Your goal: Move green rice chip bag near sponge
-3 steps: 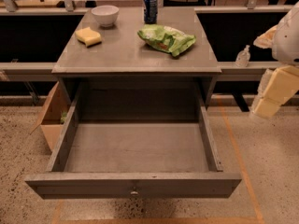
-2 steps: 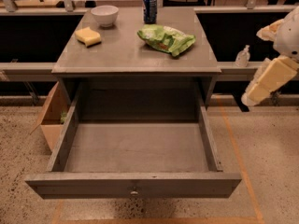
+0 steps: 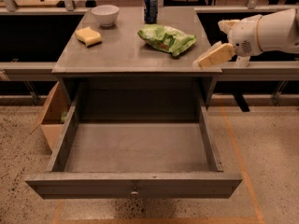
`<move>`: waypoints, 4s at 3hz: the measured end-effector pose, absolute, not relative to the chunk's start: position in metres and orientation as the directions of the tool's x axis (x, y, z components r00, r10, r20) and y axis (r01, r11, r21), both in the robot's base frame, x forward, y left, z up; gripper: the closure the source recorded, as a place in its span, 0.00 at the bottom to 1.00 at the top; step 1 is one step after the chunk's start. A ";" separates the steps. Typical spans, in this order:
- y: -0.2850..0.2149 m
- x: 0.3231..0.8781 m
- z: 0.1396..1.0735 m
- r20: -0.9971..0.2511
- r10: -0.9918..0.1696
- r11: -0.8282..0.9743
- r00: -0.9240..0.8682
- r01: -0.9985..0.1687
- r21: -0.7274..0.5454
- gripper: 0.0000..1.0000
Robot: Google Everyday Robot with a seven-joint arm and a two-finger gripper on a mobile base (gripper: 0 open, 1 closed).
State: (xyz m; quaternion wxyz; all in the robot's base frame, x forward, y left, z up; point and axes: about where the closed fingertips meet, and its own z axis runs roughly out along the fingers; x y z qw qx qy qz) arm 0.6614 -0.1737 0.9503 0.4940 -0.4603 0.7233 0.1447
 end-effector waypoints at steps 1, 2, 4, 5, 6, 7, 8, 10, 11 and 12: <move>-0.158 0.729 0.949 -0.889 -0.449 0.623 -0.088 -0.744 -0.241 0.00; -0.160 0.744 0.952 -0.908 -0.399 0.679 -0.127 -0.707 -0.199 0.00; -0.160 0.768 0.942 -0.916 -0.393 0.668 -0.080 -0.710 -0.224 0.00; -0.157 0.804 0.928 -0.931 -0.362 0.672 -0.043 -0.704 -0.229 0.00; -0.152 0.827 0.918 -0.939 -0.342 0.687 -0.041 -0.693 -0.220 0.00; -0.149 0.848 0.908 -0.939 -0.341 0.694 -0.046 -0.686 -0.219 0.00; -0.152 0.868 0.901 -0.931 -0.363 0.683 -0.042 -0.692 -0.235 0.18; -0.145 0.882 0.879 -0.918 -0.394 0.605 -0.037 -0.763 -0.229 0.45; -0.135 0.878 0.872 -0.916 -0.400 0.566 -0.036 -0.796 -0.216 0.28; -0.130 0.876 0.867 -0.913 -0.407 0.548 -0.045 -0.811 -0.204 0.05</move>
Offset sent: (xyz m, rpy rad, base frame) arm 0.0550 0.0175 0.0002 0.0685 -0.0496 -0.0595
